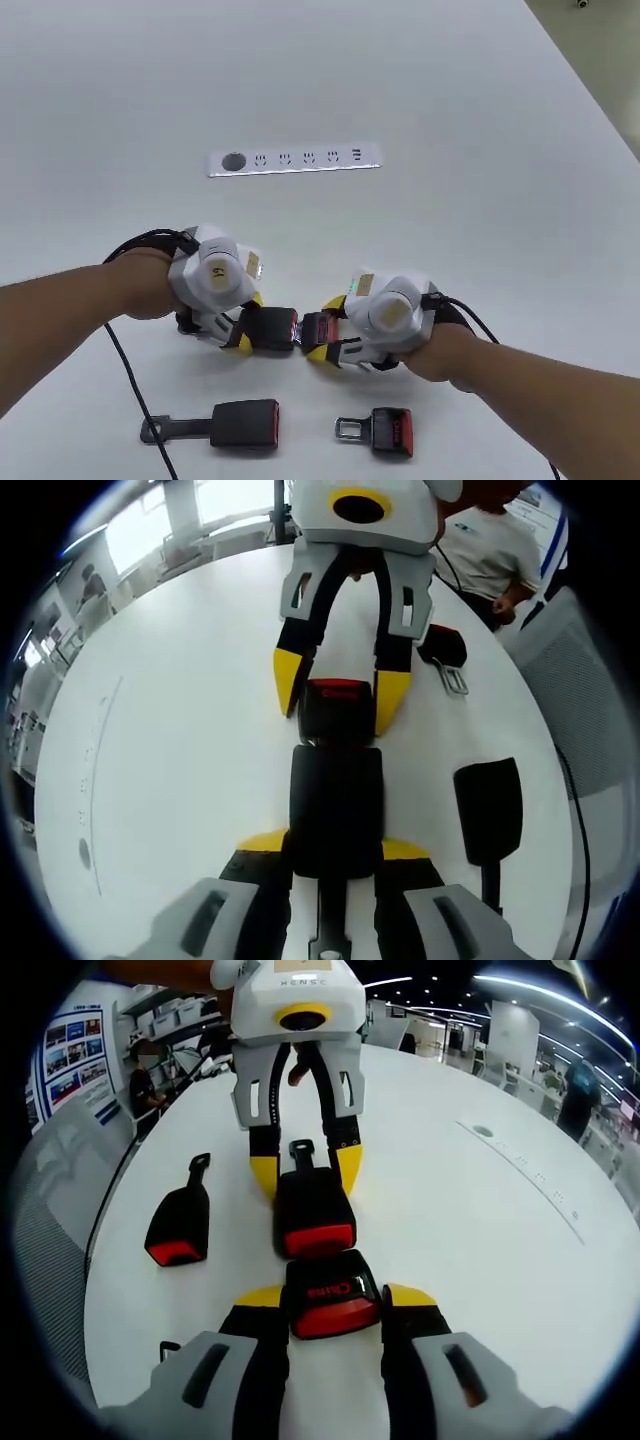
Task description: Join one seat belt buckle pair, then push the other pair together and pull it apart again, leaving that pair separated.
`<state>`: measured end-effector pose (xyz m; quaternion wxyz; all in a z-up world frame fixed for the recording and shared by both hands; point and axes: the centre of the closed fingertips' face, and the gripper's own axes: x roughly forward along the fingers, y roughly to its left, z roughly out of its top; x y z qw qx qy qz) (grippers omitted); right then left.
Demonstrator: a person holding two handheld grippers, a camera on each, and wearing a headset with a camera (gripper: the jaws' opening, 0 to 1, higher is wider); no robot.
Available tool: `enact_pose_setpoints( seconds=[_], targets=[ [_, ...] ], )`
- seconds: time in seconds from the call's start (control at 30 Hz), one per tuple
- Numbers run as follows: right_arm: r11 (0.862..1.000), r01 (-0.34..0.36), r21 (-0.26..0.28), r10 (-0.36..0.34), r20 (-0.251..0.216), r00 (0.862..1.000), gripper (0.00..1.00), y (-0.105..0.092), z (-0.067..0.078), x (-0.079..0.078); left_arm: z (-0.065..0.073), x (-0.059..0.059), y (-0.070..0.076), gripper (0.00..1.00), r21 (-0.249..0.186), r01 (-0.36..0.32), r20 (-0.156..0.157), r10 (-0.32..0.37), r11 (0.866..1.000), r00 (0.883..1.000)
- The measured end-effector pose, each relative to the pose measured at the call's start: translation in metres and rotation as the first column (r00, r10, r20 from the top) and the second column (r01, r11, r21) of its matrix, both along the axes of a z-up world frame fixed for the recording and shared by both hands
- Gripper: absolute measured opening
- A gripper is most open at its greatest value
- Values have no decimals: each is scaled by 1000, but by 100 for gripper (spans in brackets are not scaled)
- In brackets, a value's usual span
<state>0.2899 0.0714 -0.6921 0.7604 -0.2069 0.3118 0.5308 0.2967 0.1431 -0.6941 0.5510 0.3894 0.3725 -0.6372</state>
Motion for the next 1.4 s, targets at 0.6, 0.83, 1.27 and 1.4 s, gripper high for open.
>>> enact_pose_setpoints(
  seconds=[0.6,0.83,1.27,1.4],
  targets=[
    [998,-15,68,15,7,1000,33,-3,0,0,3,-1,-1,31,-107,-53,-48,48,993,998],
    [996,-24,82,22,27,999,33,-4,1,0,5,-3,-4,31,-150,-62,-58,54,987,997],
    [993,-13,113,9,34,999,33,0,-2,1,6,-3,-6,31,-182,-71,-67,60,981,996],
    [993,-9,120,5,39,999,33,0,-2,0,6,-4,-7,31,-185,-61,-59,51,981,997]
  ],
)
